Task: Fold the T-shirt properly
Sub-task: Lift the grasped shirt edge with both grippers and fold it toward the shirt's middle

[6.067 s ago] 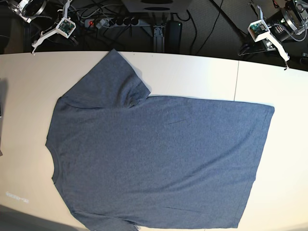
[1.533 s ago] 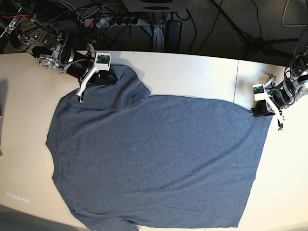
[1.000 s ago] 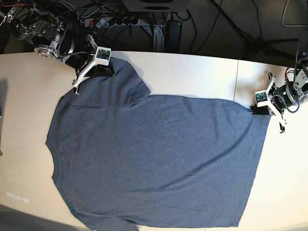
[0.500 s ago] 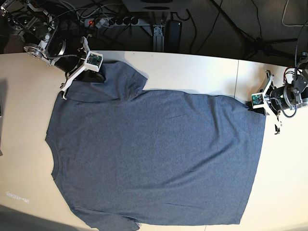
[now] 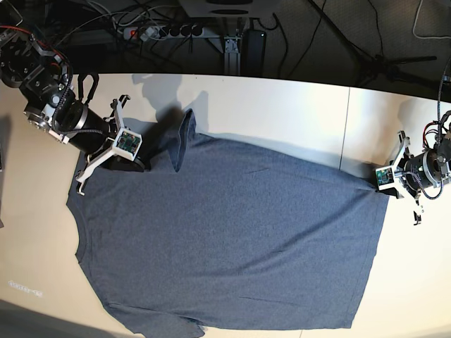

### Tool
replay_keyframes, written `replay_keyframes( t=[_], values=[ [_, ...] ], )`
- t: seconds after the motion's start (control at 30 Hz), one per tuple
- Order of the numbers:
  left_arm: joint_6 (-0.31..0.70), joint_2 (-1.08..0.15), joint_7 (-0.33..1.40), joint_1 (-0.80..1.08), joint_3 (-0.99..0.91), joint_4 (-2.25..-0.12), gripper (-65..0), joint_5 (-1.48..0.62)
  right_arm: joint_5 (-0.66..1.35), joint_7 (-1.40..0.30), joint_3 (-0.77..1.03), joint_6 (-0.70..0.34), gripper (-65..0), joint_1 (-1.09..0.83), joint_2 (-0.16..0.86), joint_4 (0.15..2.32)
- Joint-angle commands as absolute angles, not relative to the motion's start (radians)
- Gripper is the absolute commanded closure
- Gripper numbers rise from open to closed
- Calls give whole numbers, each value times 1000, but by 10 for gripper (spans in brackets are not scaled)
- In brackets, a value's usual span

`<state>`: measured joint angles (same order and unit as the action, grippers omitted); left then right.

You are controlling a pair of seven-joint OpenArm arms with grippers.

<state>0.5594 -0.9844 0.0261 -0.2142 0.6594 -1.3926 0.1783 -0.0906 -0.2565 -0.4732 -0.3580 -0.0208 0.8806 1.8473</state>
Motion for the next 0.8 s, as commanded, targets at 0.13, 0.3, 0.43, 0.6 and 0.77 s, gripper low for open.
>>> replay_keyframes(
  t=[0.13,0.3,0.43,0.6,0.77],
  values=[
    [562,-1011,20,-260,647,-1386,0,175,-62,-243,-463,-476,0,72,897,1844],
    [562,-996,19,-308,647,-1349,0,168,8,-227,-464,-505,0,151,897,1788],
    [567,-940,20,-366,647,-1273,0,185,27,-217,-467,-530,0,208,897,1740],
    [599,-859,27,-432,647,-1176,0,231,62,-197,-468,-550,0,265,894,1697],
    [599,-831,27,-487,648,-1118,0,233,63,-197,-546,-551,0,350,894,1650]
  ],
)
